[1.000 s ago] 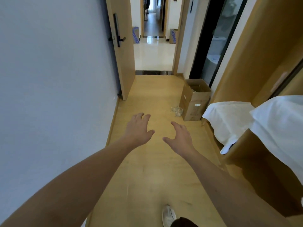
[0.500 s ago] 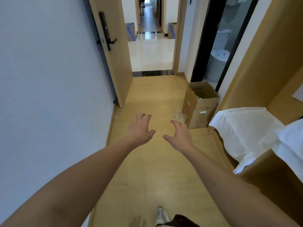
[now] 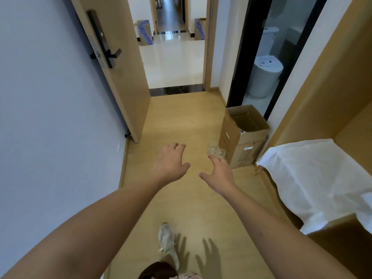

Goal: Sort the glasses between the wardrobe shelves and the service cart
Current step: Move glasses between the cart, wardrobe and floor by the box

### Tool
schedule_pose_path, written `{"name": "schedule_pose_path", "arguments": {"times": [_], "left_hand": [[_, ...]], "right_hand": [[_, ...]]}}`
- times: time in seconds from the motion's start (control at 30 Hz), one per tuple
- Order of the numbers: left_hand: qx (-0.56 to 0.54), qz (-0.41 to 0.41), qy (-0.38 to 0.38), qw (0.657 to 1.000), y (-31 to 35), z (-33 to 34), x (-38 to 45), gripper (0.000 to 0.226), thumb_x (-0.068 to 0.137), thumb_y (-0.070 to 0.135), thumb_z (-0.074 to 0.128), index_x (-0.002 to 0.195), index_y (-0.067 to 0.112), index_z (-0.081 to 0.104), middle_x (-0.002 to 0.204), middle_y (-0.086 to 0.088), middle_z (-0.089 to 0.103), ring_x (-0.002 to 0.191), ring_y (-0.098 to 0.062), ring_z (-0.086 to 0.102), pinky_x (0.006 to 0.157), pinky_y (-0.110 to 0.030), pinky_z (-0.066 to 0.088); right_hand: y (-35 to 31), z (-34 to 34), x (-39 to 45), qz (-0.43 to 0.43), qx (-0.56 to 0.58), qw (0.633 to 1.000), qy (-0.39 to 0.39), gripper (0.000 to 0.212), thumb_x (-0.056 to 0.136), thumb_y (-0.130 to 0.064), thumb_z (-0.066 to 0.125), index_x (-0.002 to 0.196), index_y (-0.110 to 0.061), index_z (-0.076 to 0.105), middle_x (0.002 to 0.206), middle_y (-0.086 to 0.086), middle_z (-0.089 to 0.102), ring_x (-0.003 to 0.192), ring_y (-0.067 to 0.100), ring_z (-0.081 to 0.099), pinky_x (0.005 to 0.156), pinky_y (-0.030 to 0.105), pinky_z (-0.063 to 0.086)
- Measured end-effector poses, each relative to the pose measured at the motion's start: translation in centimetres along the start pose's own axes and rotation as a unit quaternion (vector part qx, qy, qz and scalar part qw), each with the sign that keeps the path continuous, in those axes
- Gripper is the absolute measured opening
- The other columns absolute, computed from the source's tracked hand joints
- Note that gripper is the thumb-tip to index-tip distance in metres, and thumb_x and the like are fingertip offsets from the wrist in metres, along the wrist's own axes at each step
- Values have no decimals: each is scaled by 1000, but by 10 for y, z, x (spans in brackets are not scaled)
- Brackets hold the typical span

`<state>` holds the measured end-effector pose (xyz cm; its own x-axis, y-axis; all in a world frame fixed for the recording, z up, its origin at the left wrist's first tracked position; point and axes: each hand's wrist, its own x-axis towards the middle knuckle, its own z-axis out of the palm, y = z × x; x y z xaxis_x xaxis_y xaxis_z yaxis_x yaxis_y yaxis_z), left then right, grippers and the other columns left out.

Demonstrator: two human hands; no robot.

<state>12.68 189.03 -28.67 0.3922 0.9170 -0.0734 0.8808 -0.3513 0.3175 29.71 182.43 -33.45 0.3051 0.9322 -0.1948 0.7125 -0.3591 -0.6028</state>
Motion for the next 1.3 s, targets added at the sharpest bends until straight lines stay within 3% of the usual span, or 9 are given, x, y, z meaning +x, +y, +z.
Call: {"name": "schedule_pose_path", "arguments": {"times": [0.37,0.67,1.0,1.3], "left_hand": [[-9,81,-68,994,-38,0,211,71,93,42,63,153,17,35,155,-14,37,141,-33,31,114,-42,33],[-3,111,-109,988,-63,5,332,72,91,44,64,152,18,36,153,-13,39,138,-35,35,109,-45,37],[-2,136,-137,981,-50,33,458,71,91,42,65,151,17,37,153,-15,39,139,-36,35,111,-47,37],[53,150,-193,968,-18,55,584,67,93,41,63,151,15,38,149,-11,42,136,-33,38,110,-44,38]], "right_hand": [[-27,6,177,107,-4,994,14,76,85,-44,73,151,-25,41,145,10,46,132,32,47,109,38,38],[-37,9,275,165,-7,986,18,74,86,-43,71,152,-27,40,145,9,46,133,32,46,108,35,38],[-9,-2,393,212,2,977,11,74,85,-46,71,151,-31,40,143,9,46,130,33,49,103,36,42],[30,-19,511,260,99,960,14,75,87,-45,70,153,-26,40,146,12,45,134,32,47,109,40,43]]}}
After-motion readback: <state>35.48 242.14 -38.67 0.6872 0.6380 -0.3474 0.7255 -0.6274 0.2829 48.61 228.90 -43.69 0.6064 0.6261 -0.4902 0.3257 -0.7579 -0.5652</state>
